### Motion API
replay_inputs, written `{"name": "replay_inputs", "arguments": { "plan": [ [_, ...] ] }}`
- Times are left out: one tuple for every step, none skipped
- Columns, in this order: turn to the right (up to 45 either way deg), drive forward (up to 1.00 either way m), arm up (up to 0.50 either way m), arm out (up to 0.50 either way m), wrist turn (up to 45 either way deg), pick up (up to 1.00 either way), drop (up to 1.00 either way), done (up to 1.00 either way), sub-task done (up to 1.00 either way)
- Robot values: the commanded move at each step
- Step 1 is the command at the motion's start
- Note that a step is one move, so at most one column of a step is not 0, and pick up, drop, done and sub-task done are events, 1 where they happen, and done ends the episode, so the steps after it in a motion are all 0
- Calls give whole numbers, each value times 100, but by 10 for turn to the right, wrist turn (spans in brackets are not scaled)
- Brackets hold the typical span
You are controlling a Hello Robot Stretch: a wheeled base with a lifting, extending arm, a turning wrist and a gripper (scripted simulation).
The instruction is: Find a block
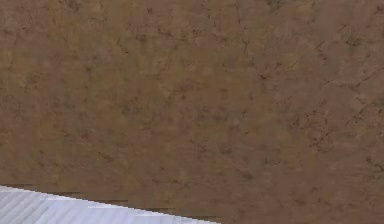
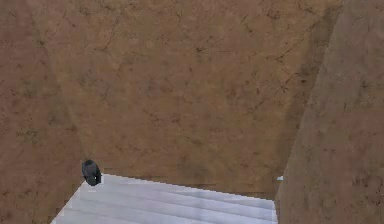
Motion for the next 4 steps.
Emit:
{"name": "replay_inputs", "arguments": {
  "plan": [
    [-270,0,0,0,0,0,0,0,0],
    [0,15,0,0,0,0,0,0,0],
    [-450,0,0,0,0,0,0,0,0],
    [-450,0,0,0,0,0,0,0,0]
  ]
}}
